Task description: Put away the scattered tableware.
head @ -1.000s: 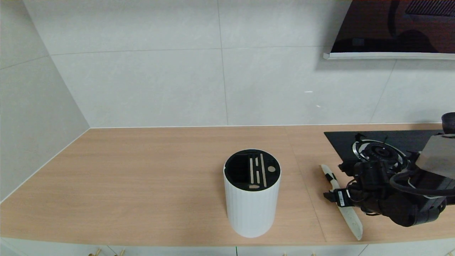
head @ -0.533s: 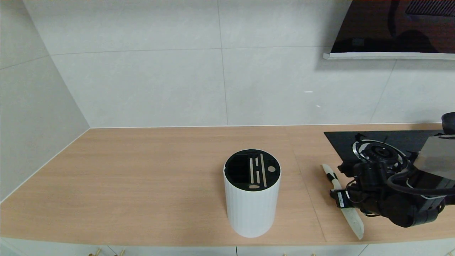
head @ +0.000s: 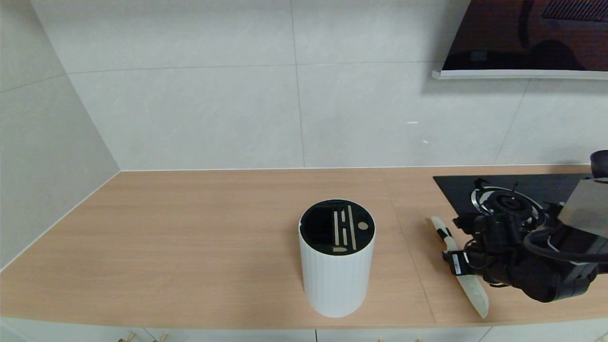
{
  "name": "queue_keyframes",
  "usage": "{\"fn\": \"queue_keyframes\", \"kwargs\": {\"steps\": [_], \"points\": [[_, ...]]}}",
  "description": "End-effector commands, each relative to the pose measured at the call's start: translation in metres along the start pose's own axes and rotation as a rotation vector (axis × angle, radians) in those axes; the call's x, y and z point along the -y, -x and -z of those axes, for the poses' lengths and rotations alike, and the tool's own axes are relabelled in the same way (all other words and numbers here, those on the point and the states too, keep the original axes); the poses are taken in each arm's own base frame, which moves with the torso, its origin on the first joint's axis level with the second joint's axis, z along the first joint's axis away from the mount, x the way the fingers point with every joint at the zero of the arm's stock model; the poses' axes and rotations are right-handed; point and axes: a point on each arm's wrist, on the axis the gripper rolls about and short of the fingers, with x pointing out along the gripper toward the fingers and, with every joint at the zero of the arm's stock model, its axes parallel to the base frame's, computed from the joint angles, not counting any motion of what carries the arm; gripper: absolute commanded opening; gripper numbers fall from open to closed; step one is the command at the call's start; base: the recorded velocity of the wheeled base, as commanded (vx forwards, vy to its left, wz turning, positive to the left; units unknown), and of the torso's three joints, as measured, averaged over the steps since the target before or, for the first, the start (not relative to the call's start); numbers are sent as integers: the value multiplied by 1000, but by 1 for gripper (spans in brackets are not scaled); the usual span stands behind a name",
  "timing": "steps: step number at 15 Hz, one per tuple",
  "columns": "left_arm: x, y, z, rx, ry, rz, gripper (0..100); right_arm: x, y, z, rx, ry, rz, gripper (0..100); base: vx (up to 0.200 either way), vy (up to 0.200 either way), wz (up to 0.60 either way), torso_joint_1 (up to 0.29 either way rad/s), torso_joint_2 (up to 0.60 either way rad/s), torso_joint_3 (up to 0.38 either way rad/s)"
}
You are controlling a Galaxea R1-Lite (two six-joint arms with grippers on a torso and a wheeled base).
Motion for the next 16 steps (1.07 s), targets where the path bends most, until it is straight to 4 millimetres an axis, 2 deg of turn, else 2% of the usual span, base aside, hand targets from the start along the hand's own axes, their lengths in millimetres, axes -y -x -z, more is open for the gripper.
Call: {"fn": "queue_keyframes", "kwargs": {"steps": [1, 4, 6, 8, 10, 11, 13, 16], "points": [[0, 0, 0, 0, -1, 0, 100, 2, 33, -27, 116, -12, -2, 0, 0, 0, 0, 0, 0, 0], [0, 0, 0, 0, 6, -4, 100, 1, 83, -58, 272, -17, -16, 0, 0, 0, 0, 0, 0, 0], [-1, 0, 0, 3, 6, -29, 100, -4, 114, -68, 345, -10, -40, 0, 0, 0, 0, 0, 0, 0], [-1, 2, -13, 108, 18, -42, 100, -13, 153, -77, 397, 7, -87, 0, 0, 0, 0, 0, 0, 0], [0, 5, -26, 112, 21, 9, 100, -18, 176, -82, 447, 15, -117, 0, 0, 0, 0, 0, 0, 0], [0, 6, -31, 83, 21, 49, 100, -19, 179, -84, 463, 15, -122, 0, 0, 0, 0, 0, 0, 0], [2, 5, -65, -30, 32, 231, 100, -24, 187, -102, 529, 21, -147, 0, 0, 0, 0, 0, 0, 0], [5, -35, -104, -210, 55, 382, 100, -36, 200, -129, 629, 38, -213, 0, 0, 0, 0, 0, 0, 0]]}}
